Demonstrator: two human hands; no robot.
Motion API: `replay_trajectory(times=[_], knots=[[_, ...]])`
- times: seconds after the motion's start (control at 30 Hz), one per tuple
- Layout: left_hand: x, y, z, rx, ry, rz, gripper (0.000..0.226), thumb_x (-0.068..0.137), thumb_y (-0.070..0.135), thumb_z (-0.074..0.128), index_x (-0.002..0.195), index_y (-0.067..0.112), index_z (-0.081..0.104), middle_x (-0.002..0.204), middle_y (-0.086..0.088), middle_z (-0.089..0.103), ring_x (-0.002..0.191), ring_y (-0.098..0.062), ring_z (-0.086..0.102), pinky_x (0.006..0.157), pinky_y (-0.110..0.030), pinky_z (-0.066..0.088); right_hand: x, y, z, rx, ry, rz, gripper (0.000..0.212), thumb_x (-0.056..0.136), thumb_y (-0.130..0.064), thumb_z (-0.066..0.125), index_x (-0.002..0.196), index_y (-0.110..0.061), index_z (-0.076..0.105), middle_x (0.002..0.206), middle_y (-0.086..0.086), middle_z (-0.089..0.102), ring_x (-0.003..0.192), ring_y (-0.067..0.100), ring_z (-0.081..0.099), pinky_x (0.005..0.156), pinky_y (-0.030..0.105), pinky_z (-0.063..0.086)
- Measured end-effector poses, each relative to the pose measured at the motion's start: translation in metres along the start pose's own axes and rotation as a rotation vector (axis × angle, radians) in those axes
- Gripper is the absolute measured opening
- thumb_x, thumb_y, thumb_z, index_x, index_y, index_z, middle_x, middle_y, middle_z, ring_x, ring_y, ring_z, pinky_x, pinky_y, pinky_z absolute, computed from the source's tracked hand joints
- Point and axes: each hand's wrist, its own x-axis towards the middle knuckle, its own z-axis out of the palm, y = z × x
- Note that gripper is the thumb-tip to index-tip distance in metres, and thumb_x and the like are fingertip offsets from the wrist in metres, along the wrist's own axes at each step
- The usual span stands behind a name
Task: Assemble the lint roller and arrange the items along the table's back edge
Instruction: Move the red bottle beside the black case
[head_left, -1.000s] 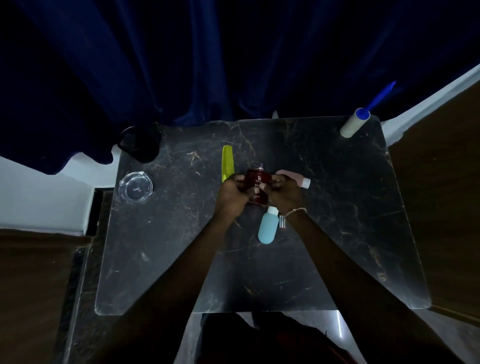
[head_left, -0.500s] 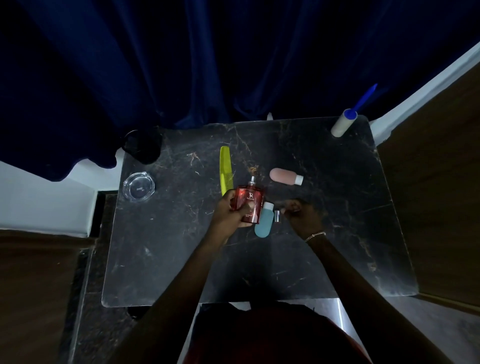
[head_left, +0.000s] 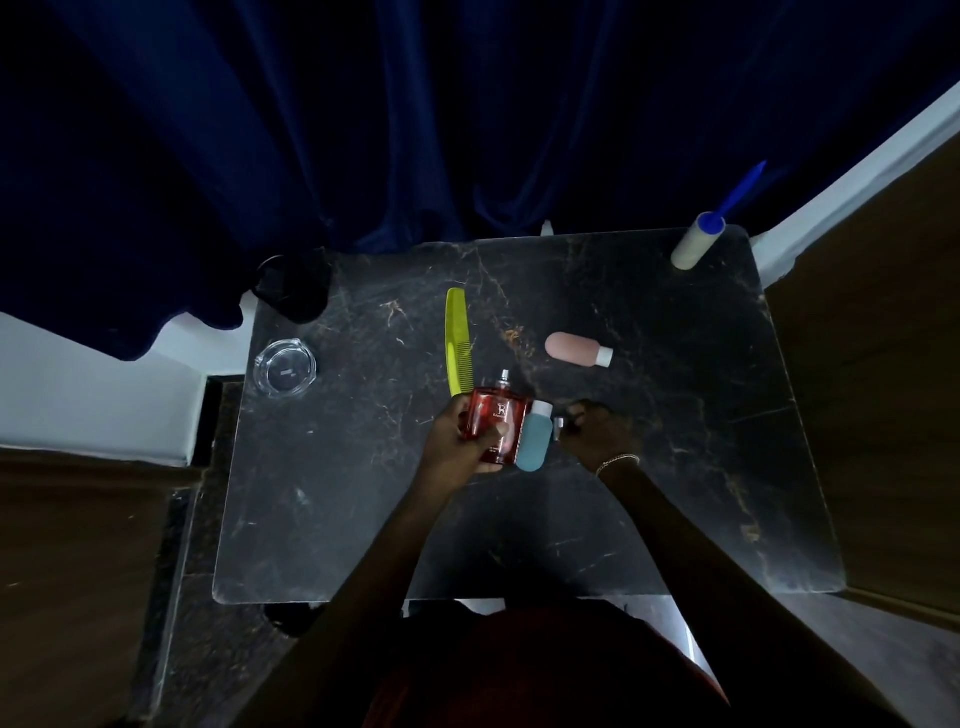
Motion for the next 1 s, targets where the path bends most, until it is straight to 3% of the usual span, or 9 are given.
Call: replay_trajectory(times=[0.13,0.27,0.4,0.5,0.6,0.63,0.77,0.9,1.0], knots=[[-0.001,0.001,0.002,-0.019,-0.01,0.0,0.037,0.091,0.014,0.076,0.118,0.033,0.059,0.124,-0.001,0.067,0.111,-0.029,0.07,0.071,-0.046,0.066,-0.001,0.002,0.002,-0.069,0.045,0.029,0.029,0.088,-0.022,0.065,0.115,-0.011,0.068,0.118,0.011,0.069,0.111,0.029,0.066,0.092,0.031,0.049],[-0.002,0.001,0.004,-0.014,-0.017,-0.027,0.042,0.091,0.015,0.077,0.126,0.029,0.058,0.131,-0.005,0.065,0.116,-0.033,0.068,0.075,-0.052,0.066,-0.002,0.012,0.0,-0.048,0.053,0.073,0.026,0.086,-0.015,0.065,0.11,-0.005,0.069,0.114,0.016,0.069,0.107,0.033,0.067,0.092,0.036,0.053],[-0.005,0.004,0.005,-0.038,-0.022,-0.029,0.05,0.088,0.015,0.08,0.132,0.025,0.058,0.136,-0.008,0.061,0.117,-0.036,0.066,0.067,-0.047,0.066,-0.002,0.017,-0.021,0.017,0.085,0.075,0.025,0.091,-0.017,0.064,0.109,-0.003,0.073,0.112,0.018,0.072,0.108,0.032,0.068,0.093,0.033,0.051],[-0.011,0.011,0.005,-0.05,-0.04,-0.001,0.045,0.086,0.019,0.082,0.125,0.033,0.064,0.132,-0.005,0.064,0.111,-0.032,0.07,0.064,-0.045,0.065,-0.007,0.002,-0.049,0.327,0.086,-0.08,0.02,0.087,-0.01,0.072,0.105,-0.002,0.074,0.105,0.017,0.075,0.099,0.029,0.072,0.09,0.038,0.056],[-0.024,0.024,0.005,-0.051,-0.083,0.049,0.04,0.076,0.036,0.086,0.111,0.047,0.069,0.118,0.006,0.073,0.102,-0.028,0.076,0.062,-0.044,0.064,-0.02,-0.021,-0.08,0.698,0.009,-0.286,0.03,0.085,-0.001,0.073,0.115,-0.003,0.071,0.116,0.013,0.073,0.094,0.009,0.073,0.077,0.02,0.059],[-0.029,0.028,0.005,-0.05,-0.098,0.067,0.041,0.073,0.041,0.086,0.11,0.049,0.069,0.115,0.009,0.075,0.101,-0.024,0.077,0.062,-0.043,0.064,-0.022,-0.028,-0.089,0.768,-0.032,-0.324,0.032,0.087,-0.001,0.072,0.118,-0.004,0.07,0.122,0.011,0.071,0.097,0.009,0.073,0.078,0.021,0.059],[-0.042,0.038,0.003,-0.038,-0.123,0.138,0.051,0.076,0.042,0.085,0.123,0.04,0.067,0.121,0.007,0.074,0.104,-0.022,0.077,0.063,-0.046,0.064,-0.027,-0.05,-0.112,0.728,-0.161,-0.402,0.037,0.094,-0.01,0.065,0.131,-0.012,0.064,0.119,0.01,0.072,0.101,0.029,0.073,0.088,0.037,0.059],[-0.054,0.043,-0.002,-0.033,-0.113,0.179,0.053,0.078,0.039,0.083,0.128,0.035,0.065,0.124,0.002,0.073,0.109,-0.025,0.075,0.062,-0.045,0.064,-0.03,-0.064,-0.116,0.74,-0.221,-0.429,0.041,0.088,-0.01,0.072,0.127,-0.014,0.06,0.107,0.001,0.071,0.093,0.024,0.073,0.082,0.035,0.06],[-0.062,0.046,-0.005,-0.043,-0.12,0.201,0.05,0.082,0.036,0.081,0.129,0.034,0.065,0.123,0.003,0.073,0.109,-0.023,0.075,0.062,-0.046,0.065,-0.032,-0.072,-0.115,0.785,-0.188,-0.398,0.037,0.082,-0.01,0.078,0.115,-0.009,0.061,0.096,0.004,0.07,0.084,0.018,0.069,0.076,0.031,0.059]])
